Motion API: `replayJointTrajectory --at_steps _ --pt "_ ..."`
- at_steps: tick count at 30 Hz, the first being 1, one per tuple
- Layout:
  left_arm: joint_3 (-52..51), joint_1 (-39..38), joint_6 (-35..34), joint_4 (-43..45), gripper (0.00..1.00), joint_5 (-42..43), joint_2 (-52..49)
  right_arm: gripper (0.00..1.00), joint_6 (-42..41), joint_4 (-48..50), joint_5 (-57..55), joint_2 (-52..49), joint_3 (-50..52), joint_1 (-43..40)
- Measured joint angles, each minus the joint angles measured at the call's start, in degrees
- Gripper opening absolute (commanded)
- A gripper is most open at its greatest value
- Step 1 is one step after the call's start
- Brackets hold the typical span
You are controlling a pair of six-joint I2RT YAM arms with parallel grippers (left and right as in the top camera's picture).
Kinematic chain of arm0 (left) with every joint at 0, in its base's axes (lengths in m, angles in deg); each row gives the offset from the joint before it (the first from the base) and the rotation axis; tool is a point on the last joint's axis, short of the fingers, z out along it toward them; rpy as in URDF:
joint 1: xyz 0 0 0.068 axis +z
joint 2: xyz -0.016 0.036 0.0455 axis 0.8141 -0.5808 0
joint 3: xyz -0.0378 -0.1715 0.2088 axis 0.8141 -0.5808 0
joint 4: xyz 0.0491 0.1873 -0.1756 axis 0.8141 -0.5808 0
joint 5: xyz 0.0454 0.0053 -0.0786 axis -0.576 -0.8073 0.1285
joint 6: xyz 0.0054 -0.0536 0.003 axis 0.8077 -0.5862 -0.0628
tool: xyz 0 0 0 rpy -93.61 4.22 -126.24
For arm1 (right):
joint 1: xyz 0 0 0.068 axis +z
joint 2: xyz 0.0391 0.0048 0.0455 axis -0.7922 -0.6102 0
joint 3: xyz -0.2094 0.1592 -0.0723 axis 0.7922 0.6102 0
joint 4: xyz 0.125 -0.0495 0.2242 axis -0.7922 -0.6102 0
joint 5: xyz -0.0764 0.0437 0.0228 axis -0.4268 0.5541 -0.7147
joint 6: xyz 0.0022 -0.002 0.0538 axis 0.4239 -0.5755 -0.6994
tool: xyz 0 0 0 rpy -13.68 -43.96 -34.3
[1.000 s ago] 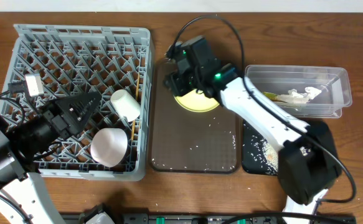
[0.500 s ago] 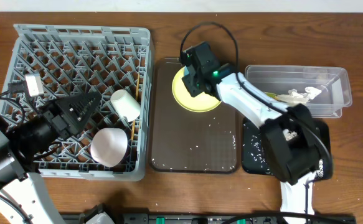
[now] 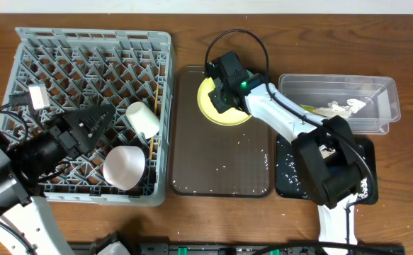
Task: Sort waste into correct bins and load items into the dishwasher
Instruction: 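Grasp the blue bowl on the yellow plate with the right gripper, then carry the blue bowl left and place it in the dish rack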
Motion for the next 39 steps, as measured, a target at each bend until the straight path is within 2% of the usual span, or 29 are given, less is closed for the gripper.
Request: replayJointTrajectory --at_steps 6,11,15,19,23,28,33,39 --pt "0.0 0.0 0.0 0.0 0.91 0.0 0.0 0.01 -4.17 3.1 9.46 4.55 -2.97 0.04" --pt "0.0 0.0 0.0 -0.02 0.91 0.02 0.0 0.01 -12.37 17.99 19.63 11.82 -6.16 0.04" --pt "0.0 0.0 0.0 0.0 0.91 0.02 0.0 0.01 -20.79 29.42 25.9 13.35 -7.85 0.11" --pt "0.0 0.0 0.0 0.0 0.91 0.07 0.0 0.01 -29.35 46.01 33.53 8.74 -7.96 0.94" --pt "0.0 0.02 -0.02 -0.02 0.91 0.04 0.0 0.01 -40.28 68.67 40.11 -1.73 -7.82 3.39" --pt "0.0 0.02 0.0 0.0 0.91 0.0 0.0 0.01 -51.1 86.07 43.21 -13.11 -7.5 5.95" --pt "0.0 0.04 0.0 0.0 0.91 0.0 0.0 0.01 -57.66 90.31 44.09 -19.58 -7.17 6.97" --pt "0.0 0.04 0.0 0.0 0.91 0.0 0.0 0.01 -59.91 89.44 44.61 -21.14 -7.15 7.19"
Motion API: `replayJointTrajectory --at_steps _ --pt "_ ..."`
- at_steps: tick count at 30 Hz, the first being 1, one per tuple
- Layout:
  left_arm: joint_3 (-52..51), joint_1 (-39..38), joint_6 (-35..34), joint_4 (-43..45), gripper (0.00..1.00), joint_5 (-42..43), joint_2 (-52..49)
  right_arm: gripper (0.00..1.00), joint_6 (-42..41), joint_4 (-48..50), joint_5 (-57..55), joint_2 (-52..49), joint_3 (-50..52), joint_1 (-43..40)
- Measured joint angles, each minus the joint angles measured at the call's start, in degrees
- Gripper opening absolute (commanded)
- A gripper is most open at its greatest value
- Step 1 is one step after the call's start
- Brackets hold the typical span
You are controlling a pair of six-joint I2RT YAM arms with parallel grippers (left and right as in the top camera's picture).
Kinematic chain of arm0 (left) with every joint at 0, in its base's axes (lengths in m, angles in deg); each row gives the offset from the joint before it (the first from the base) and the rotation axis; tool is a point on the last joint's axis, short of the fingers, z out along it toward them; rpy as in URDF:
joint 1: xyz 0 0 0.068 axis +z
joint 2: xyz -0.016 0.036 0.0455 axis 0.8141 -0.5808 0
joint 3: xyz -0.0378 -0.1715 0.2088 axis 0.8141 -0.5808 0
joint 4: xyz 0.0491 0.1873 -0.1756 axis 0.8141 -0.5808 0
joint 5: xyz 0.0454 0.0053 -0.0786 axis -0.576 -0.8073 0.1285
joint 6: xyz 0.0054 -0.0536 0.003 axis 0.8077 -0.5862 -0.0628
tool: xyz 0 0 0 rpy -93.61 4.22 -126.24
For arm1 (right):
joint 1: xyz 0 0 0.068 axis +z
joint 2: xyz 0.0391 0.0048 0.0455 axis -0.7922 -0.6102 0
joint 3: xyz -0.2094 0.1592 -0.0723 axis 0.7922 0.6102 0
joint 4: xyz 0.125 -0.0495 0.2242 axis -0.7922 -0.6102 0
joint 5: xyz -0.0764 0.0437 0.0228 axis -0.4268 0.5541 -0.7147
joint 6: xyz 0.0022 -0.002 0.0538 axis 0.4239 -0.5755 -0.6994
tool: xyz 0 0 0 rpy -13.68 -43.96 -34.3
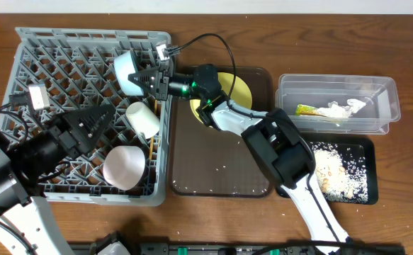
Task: Sort waste into correct bins and load items into the dishwasher
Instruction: 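Carry the blue bowl left and place it in the dish rack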
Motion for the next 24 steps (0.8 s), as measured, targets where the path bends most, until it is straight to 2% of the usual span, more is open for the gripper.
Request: replayJointTrajectory --at_steps 2,5,8,11,17,21,22,24 --pt "0.0 0.0 0.0 0.0 0.91 0.02 0.0 0.01 -0.22 -0.94 0.44 0.0 -0.04 -0.11" --pt "0.0 0.0 0.0 0.0 0.91 0.0 0.0 0.14 -0.37 -6.32 1.01 0.52 -0.5 -0.48" --pt "0.0 0.0 0.0 0.0 0.91 0.0 0.0 0.2 -0.63 -11.61 1.22 0.52 -0.46 -1.44" --pt "0.0 0.0 0.0 0.0 0.91 0.0 0.0 0.24 -0.87 -12.7 1.68 0.04 -0.33 -3.04" --pt "0.0 0.0 0.0 0.0 0.91 0.0 0.0 0.63 -4.2 -7.69 5.16 0.0 -0.28 -6.56" --pt "0.0 0.0 0.0 0.0 0.91 0.0 0.0 0.81 -8.48 -0.55 7.87 0.02 -0.24 -8.74" --pt "0.0 0.0 0.0 0.0 0.91 0.0 0.0 0.99 -9.42 -0.15 8.44 0.02 -0.24 -9.16" --pt "0.0 0.0 0.0 0.02 0.91 0.0 0.0 0.99 -11.1 -0.44 9.27 0.02 -0.24 -9.9"
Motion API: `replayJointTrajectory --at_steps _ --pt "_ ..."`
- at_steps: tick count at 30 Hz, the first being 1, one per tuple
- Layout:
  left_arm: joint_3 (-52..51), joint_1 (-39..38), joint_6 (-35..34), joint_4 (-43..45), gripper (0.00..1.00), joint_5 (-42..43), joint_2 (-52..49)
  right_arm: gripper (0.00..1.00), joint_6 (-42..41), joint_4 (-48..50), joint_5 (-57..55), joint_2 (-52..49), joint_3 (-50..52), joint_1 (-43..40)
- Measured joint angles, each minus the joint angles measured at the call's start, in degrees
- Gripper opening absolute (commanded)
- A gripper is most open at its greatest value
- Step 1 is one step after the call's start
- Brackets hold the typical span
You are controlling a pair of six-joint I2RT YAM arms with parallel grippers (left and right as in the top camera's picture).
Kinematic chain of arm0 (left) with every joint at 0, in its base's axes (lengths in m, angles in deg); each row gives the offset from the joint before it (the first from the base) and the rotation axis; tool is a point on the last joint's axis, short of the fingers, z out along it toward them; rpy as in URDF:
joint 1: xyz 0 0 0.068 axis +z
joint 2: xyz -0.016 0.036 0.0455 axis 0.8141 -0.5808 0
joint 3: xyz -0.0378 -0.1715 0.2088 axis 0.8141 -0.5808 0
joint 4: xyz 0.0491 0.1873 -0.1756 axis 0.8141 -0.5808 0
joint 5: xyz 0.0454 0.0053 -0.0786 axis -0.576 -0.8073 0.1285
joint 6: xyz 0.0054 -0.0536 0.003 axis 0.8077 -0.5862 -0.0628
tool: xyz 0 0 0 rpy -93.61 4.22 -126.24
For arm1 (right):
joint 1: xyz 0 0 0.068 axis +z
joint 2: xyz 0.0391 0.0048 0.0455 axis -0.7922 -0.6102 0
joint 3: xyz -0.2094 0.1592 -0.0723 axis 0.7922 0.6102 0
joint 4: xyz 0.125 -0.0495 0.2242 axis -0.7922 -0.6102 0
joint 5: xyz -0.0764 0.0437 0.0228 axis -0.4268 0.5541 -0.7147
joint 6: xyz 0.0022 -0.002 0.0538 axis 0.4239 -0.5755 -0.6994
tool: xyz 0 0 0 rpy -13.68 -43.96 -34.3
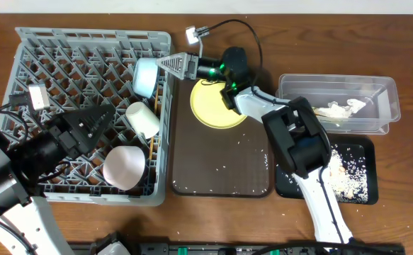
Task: Sort waste into correct bins and load items into the dishwasher
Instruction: 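Carry the blue bowl left and place it in the dish rack, then return the right gripper to the yellow plate, then grip the rim of the yellow plate with the right gripper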
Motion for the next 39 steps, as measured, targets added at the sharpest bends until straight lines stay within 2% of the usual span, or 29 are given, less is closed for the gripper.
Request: replayJointTrajectory --at_steps 4,7,13,15,18,23,26,31,39 --pt "0.0 0.0 0.0 -0.02 0.91 0.0 0.0 0.99 -1.18 -4.13 1.2 0.0 0.0 -1.46" --pt "0.0 0.0 0.0 -0.02 0.91 0.0 0.0 0.99 -0.81 -11.04 1.97 0.13 0.02 -2.99" --pt "0.0 0.0 0.0 0.0 0.91 0.0 0.0 0.99 4.44 -23.76 2.21 2.54 0.2 -7.48" --pt "0.0 0.0 0.0 -0.02 0.91 0.0 0.0 0.99 8.0 -31.71 1.92 5.2 0.28 -8.81" --pt "0.0 0.0 0.0 -0.02 0.92 0.0 0.0 0.99 16.52 -49.24 -0.61 10.91 0.22 -10.29" --pt "0.0 0.0 -0.02 -0.04 0.91 0.02 0.0 0.99 38.69 -82.18 -13.79 19.91 -0.17 -9.99" --pt "0.0 0.0 0.0 -0.04 0.91 0.02 0.0 0.99 50.23 -92.39 -24.7 21.64 -0.24 -7.96" --pt "0.0 0.0 0.02 -0.04 0.91 0.02 0.0 0.99 62.62 -101.07 -41.0 21.46 0.39 -2.08" --pt "0.0 0.0 0.0 -0.02 0.91 0.0 0.0 0.93 68.39 -100.65 -48.61 21.4 2.27 8.07"
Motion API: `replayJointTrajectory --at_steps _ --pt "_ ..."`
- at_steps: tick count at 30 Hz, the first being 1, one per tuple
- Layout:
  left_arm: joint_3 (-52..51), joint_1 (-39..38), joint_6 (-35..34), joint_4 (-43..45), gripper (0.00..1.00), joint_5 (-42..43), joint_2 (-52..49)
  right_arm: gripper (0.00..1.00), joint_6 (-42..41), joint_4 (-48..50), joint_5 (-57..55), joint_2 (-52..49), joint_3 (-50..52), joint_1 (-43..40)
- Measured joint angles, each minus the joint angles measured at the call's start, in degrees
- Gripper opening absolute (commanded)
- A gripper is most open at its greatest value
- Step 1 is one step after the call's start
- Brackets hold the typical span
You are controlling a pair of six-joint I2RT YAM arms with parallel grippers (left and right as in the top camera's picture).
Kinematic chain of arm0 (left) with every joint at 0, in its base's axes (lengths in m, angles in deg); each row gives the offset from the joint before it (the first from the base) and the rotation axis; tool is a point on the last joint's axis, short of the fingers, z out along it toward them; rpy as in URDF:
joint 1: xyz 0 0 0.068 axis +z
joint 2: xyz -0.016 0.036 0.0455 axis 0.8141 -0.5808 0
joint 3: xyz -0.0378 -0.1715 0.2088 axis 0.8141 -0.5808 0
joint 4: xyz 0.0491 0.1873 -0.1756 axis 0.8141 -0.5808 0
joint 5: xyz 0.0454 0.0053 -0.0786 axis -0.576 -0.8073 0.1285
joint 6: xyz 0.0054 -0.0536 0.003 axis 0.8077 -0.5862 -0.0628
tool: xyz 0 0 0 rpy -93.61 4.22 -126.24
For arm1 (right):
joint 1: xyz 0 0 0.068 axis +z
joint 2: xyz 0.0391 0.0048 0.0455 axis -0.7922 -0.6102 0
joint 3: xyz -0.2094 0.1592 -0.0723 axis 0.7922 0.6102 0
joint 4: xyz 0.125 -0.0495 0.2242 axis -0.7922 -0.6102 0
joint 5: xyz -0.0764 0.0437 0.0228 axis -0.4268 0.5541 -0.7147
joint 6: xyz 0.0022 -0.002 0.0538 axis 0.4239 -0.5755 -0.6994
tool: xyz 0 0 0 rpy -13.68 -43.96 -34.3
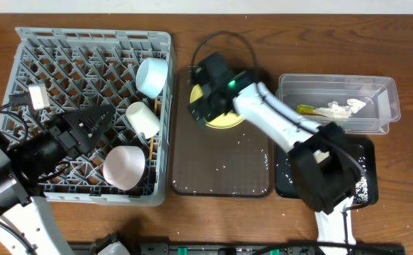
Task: Sort waste into correct bins and load items into the dishwasher
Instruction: 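Grip the rim of the yellow plate with the right gripper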
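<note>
A grey dish rack (29,42) fills the left of the table. A white cup (151,76) lies in its upper right corner, a second white cup (142,119) rests lower, and a white bowl (124,167) sits near the front. My right gripper (197,106) hangs over the left edge of a yellow plate (229,117) on the brown tray (220,170); it looks open and holds nothing. My left gripper (101,119) hovers over the rack's middle, left of the second cup; its jaws are not readable from above.
A clear plastic bin (383,95) at the right holds crumpled paper and a wrapper. Below it, a black tray (365,185) with rice crumbs is largely covered by my right arm. Crumbs dot the brown tray.
The right gripper has let go of the white cup, which now lies in the rack's upper right corner. The gripper has moved right and now hangs over the yellow plate. The left arm has not moved.
At first my right gripper was down at the yellow plate, and the rack held one cup and the bowl. Then it held a white cup over the rack's upper right, then at the rack's right edge. Now the cup rests there and the gripper is back over the plate.
</note>
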Motion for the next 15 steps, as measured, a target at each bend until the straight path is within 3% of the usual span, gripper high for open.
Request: replayJointTrajectory --at_steps 7,10,15 --pt "0.0 0.0 0.0 0.0 0.91 0.0 0.0 0.94 1.09 4.9 -10.36 -0.02 4.2 6.73" --pt "0.0 0.0 0.0 0.0 0.91 0.0 0.0 0.99 1.2 7.89 -12.76 -0.09 6.16 7.26" --pt "0.0 0.0 0.0 0.0 0.91 0.0 0.0 0.99 1.16 15.15 -14.95 -0.09 10.95 7.21"
